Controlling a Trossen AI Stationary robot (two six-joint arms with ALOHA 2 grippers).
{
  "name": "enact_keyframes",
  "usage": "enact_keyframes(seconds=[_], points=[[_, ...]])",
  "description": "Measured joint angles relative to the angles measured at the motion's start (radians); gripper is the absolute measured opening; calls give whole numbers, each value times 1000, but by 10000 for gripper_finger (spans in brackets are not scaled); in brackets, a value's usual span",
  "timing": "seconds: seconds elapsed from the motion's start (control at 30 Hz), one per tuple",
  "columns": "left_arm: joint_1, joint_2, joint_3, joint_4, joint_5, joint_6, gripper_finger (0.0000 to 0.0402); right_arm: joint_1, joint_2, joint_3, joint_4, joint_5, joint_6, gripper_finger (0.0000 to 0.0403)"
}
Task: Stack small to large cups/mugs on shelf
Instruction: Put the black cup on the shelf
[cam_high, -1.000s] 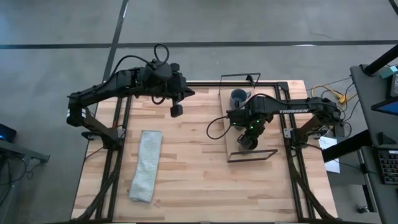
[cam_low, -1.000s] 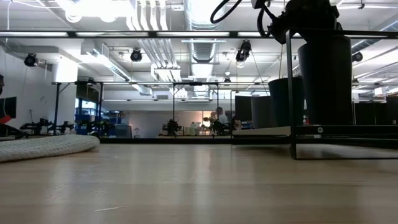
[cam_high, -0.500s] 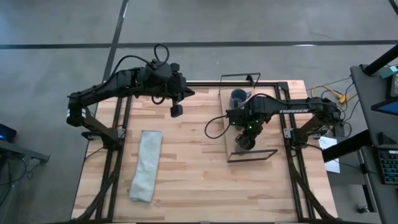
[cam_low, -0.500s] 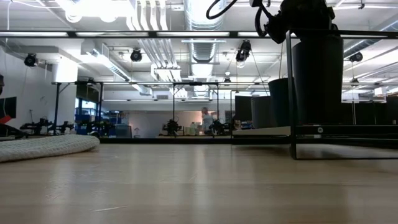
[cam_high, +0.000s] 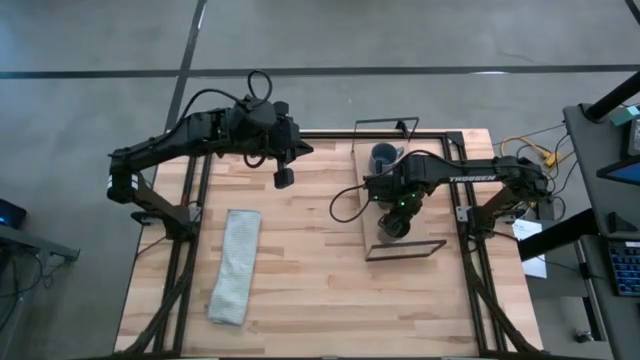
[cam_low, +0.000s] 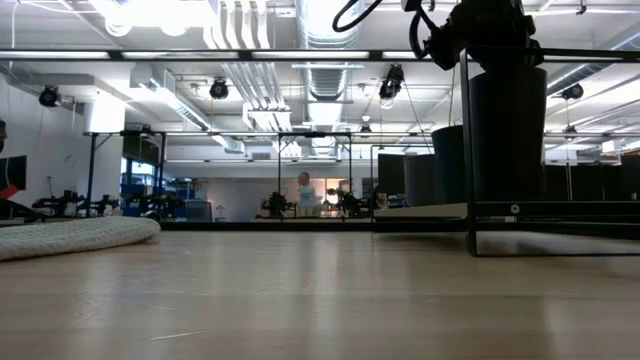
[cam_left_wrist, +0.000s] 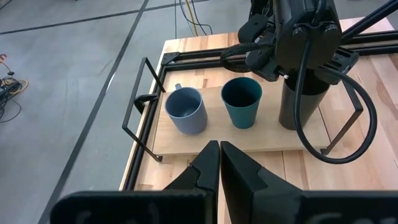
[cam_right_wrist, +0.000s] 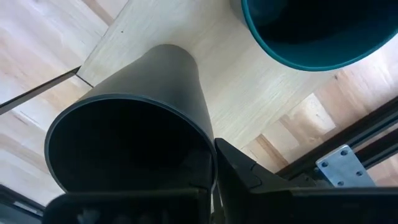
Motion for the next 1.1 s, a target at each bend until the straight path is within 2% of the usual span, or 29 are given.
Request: enact_keyframes(seconds=[0.23, 0.47, 0.77, 1.1], points=[[0, 0, 0, 3, -16, 0, 0, 0, 0, 0, -1, 0, -102, 37], [0, 0, 0, 3, -21, 0, 0, 0, 0, 0, -3, 0, -113, 62], [11, 0, 0, 2, -45, 0, 0, 0, 0, 0, -4, 0, -228, 66], [13, 0, 0, 1, -45, 0, 0, 0, 0, 15, -2, -9, -236, 66]])
